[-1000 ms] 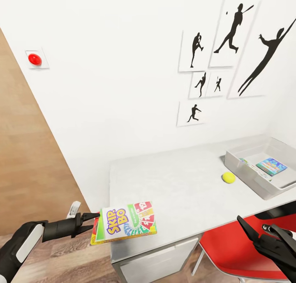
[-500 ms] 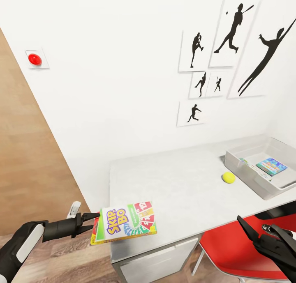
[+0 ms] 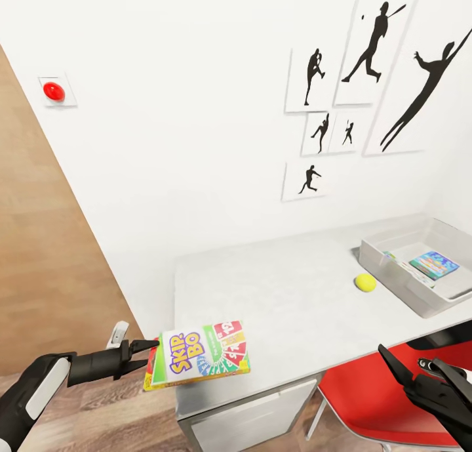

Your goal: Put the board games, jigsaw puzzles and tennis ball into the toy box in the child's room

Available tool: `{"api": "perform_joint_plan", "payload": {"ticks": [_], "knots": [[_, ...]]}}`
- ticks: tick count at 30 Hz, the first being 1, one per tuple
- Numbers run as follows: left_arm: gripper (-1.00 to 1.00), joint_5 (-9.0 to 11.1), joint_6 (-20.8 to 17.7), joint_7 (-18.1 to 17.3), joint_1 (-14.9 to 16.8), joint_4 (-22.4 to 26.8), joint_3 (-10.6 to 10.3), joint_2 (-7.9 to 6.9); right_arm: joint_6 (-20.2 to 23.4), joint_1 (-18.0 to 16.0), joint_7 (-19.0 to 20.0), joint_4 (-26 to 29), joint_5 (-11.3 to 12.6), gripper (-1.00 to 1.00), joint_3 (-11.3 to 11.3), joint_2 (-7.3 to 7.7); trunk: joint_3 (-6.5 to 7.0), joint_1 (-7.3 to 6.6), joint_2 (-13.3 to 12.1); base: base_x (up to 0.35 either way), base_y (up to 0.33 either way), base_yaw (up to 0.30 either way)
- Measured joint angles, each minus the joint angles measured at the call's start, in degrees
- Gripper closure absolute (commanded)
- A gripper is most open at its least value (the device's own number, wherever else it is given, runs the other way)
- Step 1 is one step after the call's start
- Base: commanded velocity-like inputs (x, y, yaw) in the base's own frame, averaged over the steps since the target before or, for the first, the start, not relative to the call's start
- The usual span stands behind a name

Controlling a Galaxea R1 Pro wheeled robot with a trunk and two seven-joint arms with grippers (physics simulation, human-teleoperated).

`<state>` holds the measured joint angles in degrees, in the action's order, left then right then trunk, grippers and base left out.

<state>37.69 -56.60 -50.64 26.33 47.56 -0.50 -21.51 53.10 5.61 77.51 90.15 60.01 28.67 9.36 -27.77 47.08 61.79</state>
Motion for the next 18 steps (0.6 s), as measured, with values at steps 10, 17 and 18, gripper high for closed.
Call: {"api": "perform_joint_plan", "payload": {"ticks": [10, 17, 18], "knots": [[-1.0, -0.01, 0.0, 0.0, 0.0, 0.0, 0.02, 0.05, -0.07, 0.0, 0.0, -0.08, 0.0, -1.0, 0.0, -0.01, 0.0, 0.0, 0.0, 0.0, 0.0, 0.0], [-1.0, 0.01, 0.01, 0.0, 0.0, -0.01, 0.02, 0.15, -0.07, 0.0, 0.0, -0.08, 0.0, -1.0, 0.0, -0.02, 0.0, 0.01, 0.0, -0.048, -0.077, 0.0], [-1.0, 0.01, 0.01, 0.0, 0.0, -0.01, 0.02, 0.16, -0.07, 0.0, 0.0, -0.12, 0.0, -1.0, 0.0, 0.0, 0.0, 0.01, 0.0, -0.051, -0.103, 0.0]]}}
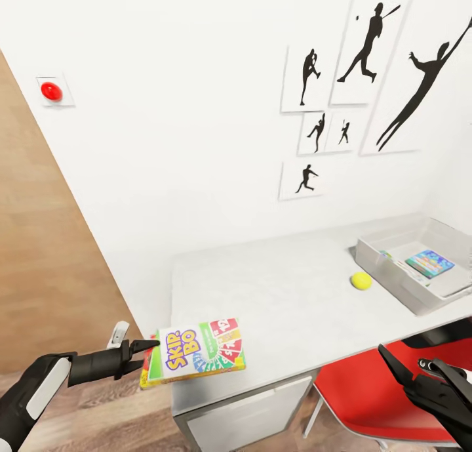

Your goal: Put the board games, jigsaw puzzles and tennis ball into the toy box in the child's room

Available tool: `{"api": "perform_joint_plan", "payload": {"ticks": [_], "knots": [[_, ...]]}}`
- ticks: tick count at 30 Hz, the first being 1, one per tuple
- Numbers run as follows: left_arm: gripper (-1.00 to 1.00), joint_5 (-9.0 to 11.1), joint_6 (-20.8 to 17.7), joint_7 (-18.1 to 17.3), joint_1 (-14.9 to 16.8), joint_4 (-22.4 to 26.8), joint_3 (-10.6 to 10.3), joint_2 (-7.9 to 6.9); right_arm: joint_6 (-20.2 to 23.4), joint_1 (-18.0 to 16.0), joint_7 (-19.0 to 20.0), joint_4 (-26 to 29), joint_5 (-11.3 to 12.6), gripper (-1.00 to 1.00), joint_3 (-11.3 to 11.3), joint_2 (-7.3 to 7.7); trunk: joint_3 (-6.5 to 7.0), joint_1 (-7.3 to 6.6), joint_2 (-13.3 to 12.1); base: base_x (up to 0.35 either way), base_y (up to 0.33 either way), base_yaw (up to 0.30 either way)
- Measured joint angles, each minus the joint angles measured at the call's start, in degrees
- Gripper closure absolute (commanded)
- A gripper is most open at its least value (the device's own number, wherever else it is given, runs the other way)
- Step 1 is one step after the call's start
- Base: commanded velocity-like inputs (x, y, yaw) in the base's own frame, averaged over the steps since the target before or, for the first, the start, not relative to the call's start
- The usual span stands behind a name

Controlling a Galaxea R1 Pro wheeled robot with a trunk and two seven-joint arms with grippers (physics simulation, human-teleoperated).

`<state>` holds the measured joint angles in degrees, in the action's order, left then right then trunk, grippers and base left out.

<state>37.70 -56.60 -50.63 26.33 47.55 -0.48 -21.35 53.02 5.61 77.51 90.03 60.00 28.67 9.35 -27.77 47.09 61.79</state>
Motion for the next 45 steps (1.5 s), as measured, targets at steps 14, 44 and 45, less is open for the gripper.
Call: {"api": "perform_joint_plan", "payload": {"ticks": [14, 44, 45], "knots": [[-1.0, -0.02, 0.0, 0.0, 0.0, 0.01, 0.0, -0.07, 0.0, 0.0, 0.07, -0.15, 0.0, -1.0, 0.0, -0.04, 0.0, -0.01, 0.0, -0.01, -0.02, 0.0], [1.0, 0.7, -0.39, 0.02, 0.01, 0.03, 0.02, -0.15, 0.0, 0.0, 0.09, -0.16, 0.0, -1.0, 0.0, -0.06, 0.0, -0.01, 0.0, -0.005, -0.018, 0.0], [1.0, 0.69, -0.37, 0.01, 0.01, 0.03, 0.04, -0.15, 0.0, 0.0, 0.09, -0.15, 0.0, -1.0, 0.0, -0.06, 0.0, -0.01, 0.0, 0.0, 0.0, 0.0]]}}
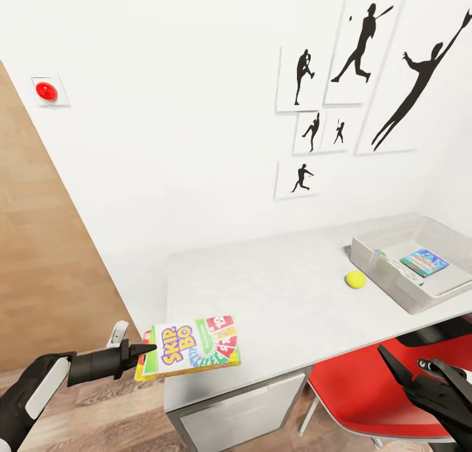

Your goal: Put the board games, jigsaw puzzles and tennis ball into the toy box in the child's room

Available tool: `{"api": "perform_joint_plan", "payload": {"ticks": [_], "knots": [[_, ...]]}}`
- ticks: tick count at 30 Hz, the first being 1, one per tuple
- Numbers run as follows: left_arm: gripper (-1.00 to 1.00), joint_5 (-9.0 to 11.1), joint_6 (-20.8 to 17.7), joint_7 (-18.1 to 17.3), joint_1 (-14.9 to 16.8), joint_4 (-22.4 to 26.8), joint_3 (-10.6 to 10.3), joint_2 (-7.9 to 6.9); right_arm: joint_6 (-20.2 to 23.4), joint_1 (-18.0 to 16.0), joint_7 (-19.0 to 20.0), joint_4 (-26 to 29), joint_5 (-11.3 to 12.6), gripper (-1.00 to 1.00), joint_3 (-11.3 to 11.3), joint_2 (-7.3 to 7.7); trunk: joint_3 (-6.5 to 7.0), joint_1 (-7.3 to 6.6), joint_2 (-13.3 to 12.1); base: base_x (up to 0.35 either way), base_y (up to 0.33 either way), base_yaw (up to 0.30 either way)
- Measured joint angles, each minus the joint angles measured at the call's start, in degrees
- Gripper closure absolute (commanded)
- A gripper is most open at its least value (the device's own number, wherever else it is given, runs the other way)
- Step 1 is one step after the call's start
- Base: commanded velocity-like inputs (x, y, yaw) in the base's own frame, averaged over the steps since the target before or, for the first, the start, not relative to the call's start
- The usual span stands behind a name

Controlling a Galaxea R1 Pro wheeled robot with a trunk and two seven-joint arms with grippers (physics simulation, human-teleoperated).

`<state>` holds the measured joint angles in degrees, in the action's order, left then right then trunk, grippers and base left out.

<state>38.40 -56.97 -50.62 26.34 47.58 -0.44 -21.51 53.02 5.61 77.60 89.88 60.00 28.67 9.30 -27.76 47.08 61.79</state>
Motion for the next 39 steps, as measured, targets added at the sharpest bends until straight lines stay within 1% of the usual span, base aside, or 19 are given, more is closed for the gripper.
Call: {"api": "perform_joint_plan", "payload": {"ticks": [3, 17, 22, 34, 37, 39], "knots": [[1.0, 0.07, -0.09, -0.02, 0.0, 0.0, 0.05, -0.06, 0.0, 0.0, 0.0, 0.0, 0.0, -1.0, 0.0, 0.0, 0.0, 0.0, 0.0, 0.0, 0.0, 0.0], [1.0, 0.11, -0.14, 0.01, 0.08, 0.0, 0.06, -0.09, 0.0, 0.0, 0.0, -0.22, -0.16, -1.0, 0.0, 0.0, 2.51, -3.07, -5.6, 0.0, 0.0, 0.0], [1.0, -0.58, 0.2, -0.13, 0.08, -0.03, 0.04, -0.17, -0.16, 0.0, -0.11, -0.26, -0.36, -1.0, 0.0, 0.0, 3.41, -4.17, -7.61, 0.0, 0.0, 0.0], [1.0, -0.3, 0.14, -0.24, 0.08, -0.02, -0.03, -0.28, -0.38, 0.0, -0.4, -0.04, -0.5, -1.0, 0.0, 0.04, 5.57, -6.81, -12.43, 0.0, 0.0, 0.0], [1.0, -0.14, 0.1, -1.56, 0.08, -0.02, -0.04, -0.38, -0.15, 0.0, -0.78, -0.07, -0.51, -1.0, 0.0, 0.07, 6.11, -7.47, -13.63, 0.0, 0.0, 0.0], [1.0, -0.15, -0.02, -4.35, 0.08, -0.01, -0.08, -0.39, 0.24, 0.0, -1.79, -0.08, -0.5, -1.0, 0.0, 0.03, 6.47, -7.91, -14.44, 0.0, 0.0, 0.0]]}}
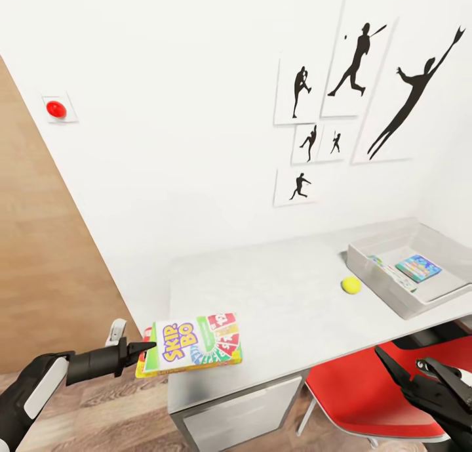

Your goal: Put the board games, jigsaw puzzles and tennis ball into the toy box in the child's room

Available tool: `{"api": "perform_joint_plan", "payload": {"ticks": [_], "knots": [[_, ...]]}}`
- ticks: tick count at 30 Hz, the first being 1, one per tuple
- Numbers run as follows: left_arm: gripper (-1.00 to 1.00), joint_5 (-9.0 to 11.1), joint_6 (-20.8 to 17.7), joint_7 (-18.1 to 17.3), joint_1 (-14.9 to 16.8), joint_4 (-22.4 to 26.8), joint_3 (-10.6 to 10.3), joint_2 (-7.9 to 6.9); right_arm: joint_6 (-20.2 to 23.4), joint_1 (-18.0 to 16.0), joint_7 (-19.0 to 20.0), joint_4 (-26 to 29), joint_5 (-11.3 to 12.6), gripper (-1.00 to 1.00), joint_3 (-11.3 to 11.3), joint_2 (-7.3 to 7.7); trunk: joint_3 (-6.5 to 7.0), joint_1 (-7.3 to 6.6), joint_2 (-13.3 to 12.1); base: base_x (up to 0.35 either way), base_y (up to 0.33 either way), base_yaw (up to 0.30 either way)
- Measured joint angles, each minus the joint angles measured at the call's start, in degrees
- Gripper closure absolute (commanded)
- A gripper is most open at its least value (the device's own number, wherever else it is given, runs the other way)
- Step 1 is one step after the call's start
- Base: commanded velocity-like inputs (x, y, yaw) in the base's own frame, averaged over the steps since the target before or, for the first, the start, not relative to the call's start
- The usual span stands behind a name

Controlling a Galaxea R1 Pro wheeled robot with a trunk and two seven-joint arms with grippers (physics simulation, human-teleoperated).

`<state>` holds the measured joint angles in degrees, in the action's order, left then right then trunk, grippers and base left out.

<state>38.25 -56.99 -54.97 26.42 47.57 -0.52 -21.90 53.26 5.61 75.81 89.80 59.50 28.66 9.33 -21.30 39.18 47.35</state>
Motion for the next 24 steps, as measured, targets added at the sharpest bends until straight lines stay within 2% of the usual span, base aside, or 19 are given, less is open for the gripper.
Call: {"api": "perform_joint_plan", "payload": {"ticks": [6, 11, 13, 18, 24], "knots": [[1.0, -0.53, 0.26, -3.53, 0.0, -0.01, -0.1, -0.16, 0.42, -0.05, -3.39, -0.01, -0.03, -1.0, 0.05, 0.1, 1.08, -1.32, -2.41, 0.0, 0.0, 0.0], [1.0, -0.5, 0.25, -4.6, 0.0, -0.01, -0.06, -0.34, 1.28, -0.07, -8.75, -0.05, 0.06, -1.0, 0.16, 0.14, 1.98, -2.42, -4.42, 0.0, 0.0, 0.0], [1.0, -0.43, 0.21, -6.64, 0.0, -0.01, -0.09, -0.77, 1.43, -0.07, -10.34, -0.13, 0.14, -1.0, 0.21, 0.08, 2.34, -2.86, -5.22, 0.0, 0.0, 0.0], [1.0, -0.54, 0.4, -12.66, 0.01, -0.01, -0.15, -2.08, 1.07, -0.05, -10.99, -0.1, 0.21, -1.0, 0.25, -0.45, 3.24, -3.96, -7.23, 0.0, 0.0, 0.0], [1.0, -0.73, 0.58, -14.25, 0.0, -0.02, -0.19, -2.95, 0.89, -0.03, -10.83, 0.26, 0.21, -1.0, 0.27, -0.83, 4.32, -5.28, -9.64, 0.0, 0.0, 0.0]]}}
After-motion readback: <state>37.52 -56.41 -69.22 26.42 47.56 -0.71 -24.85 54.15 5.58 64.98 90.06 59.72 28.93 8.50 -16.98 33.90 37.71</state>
